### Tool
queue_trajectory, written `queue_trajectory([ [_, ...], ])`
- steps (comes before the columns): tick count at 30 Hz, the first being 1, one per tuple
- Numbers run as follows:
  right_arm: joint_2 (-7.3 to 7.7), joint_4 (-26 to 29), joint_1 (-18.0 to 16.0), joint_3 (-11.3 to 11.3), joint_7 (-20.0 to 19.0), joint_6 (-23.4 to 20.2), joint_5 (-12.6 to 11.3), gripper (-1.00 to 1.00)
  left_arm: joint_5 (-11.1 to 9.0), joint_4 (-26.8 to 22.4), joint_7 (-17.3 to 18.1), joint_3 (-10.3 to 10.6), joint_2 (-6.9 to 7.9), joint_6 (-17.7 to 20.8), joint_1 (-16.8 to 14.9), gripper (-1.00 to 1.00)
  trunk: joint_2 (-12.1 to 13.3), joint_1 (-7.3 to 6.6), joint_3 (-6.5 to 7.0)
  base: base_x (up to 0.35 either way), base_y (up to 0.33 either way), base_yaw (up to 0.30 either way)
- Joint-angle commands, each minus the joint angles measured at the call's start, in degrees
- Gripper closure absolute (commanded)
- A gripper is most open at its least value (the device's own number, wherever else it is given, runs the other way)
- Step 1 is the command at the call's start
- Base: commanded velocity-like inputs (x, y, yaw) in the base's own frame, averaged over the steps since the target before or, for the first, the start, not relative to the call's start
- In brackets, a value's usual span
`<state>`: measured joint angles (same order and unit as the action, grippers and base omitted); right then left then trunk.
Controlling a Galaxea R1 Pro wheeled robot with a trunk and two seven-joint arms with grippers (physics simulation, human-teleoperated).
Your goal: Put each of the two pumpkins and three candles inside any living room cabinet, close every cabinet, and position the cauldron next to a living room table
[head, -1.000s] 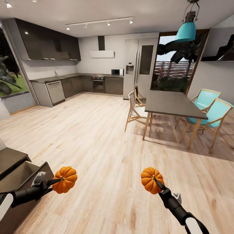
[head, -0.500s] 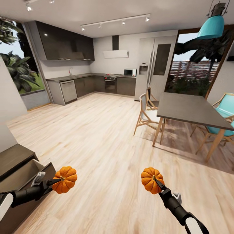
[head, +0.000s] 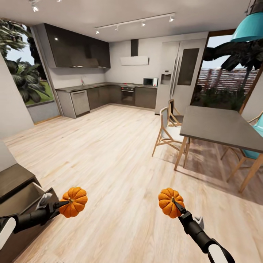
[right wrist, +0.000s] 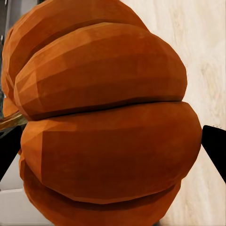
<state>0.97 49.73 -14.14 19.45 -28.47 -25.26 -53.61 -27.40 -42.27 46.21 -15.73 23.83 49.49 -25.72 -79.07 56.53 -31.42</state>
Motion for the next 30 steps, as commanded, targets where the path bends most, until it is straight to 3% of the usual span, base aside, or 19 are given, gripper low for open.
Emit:
queue_trajectory([
  [1,0.00,0.02,-0.01,-0.01,-0.01,-0.05,-0.12,1.00,-0.02,-0.01,-0.07,0.00,0.00,0.00,0.02,1.00,0.00,0.00,0.00,0.032,-0.031,0.232],
  [9,0.00,0.02,-0.01,-0.06,0.00,-0.05,0.09,1.00,-0.10,-0.01,-0.05,0.02,-0.01,0.15,-0.02,1.00,0.00,0.00,0.00,0.006,-0.006,0.240],
  [14,0.00,0.12,-0.01,-0.12,0.10,-0.16,0.28,1.00,-0.11,-0.01,-0.07,0.07,-0.01,0.20,-0.03,1.00,2.00,-1.10,0.90,0.000,0.000,0.243],
  [17,0.16,0.15,-0.05,-1.30,0.53,-0.20,0.48,1.00,-0.04,-0.01,-0.07,0.08,-0.03,0.25,-0.03,1.00,3.21,-1.76,1.44,0.000,0.000,0.275],
  [20,0.60,0.40,-1.00,-4.95,6.81,-0.56,0.77,1.00,-0.06,-0.01,-1.53,0.15,-0.10,0.25,-0.10,1.00,4.41,-2.42,1.97,0.000,0.000,0.287],
  [22,0.76,0.50,-2.33,-8.87,13.61,-0.57,1.98,1.00,-0.09,-0.11,-5.15,0.17,-0.68,0.26,-0.11,1.00,5.21,-2.86,2.31,0.000,0.000,0.289],
  [26,0.14,2.88,-4.67,-17.19,29.67,-0.68,6.58,1.00,-0.11,-0.69,-17.93,0.24,-2.54,0.19,-0.17,1.00,6.82,-3.73,2.84,0.000,0.000,0.255],
  [28,0.08,6.75,-4.96,-21.95,39.69,-1.01,7.58,1.00,-0.11,-2.85,-26.37,0.24,-4.92,0.19,-0.17,1.00,7.62,-4.17,3.07,0.000,0.000,0.231],
  [30,0.04,7.55,-5.02,-24.37,45.41,-1.21,7.72,1.00,-0.11,-3.64,-32.17,0.26,-6.35,0.20,-0.18,1.00,8.42,-4.61,3.30,0.000,0.000,0.221],
])
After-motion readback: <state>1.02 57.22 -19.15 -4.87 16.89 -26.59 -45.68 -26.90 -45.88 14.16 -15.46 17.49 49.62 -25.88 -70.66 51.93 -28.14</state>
